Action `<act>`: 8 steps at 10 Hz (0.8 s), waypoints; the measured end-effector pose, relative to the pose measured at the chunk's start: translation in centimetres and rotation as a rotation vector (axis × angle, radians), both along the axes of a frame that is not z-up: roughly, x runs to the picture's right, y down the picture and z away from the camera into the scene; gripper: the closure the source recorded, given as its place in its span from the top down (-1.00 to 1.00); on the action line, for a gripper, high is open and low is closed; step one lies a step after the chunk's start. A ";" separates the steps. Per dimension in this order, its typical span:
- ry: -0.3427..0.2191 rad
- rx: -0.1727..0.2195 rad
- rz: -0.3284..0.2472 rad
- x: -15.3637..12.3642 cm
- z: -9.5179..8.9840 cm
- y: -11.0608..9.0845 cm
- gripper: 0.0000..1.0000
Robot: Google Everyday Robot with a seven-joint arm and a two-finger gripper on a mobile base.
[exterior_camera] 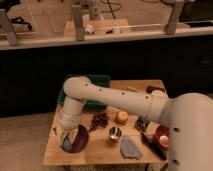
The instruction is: Place sponge in purple bowl
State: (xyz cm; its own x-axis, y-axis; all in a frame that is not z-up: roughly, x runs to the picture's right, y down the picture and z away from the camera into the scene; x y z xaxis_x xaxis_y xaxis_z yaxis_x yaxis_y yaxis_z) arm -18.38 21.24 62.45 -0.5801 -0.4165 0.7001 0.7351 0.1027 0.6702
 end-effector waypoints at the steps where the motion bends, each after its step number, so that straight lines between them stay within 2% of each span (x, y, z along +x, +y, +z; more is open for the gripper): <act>1: 0.011 0.002 0.009 0.3 0.6 -0.9 -1.00; 4: 0.011 -0.005 0.018 0.4 1.5 -0.8 -1.00; 8: -0.024 -0.014 0.000 0.5 2.4 -0.1 -1.00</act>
State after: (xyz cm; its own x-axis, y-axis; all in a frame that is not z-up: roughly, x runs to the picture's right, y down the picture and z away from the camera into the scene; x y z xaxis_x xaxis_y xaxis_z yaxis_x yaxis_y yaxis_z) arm -17.86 21.16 64.87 -0.5967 -0.4065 0.6919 0.7191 0.1118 0.6859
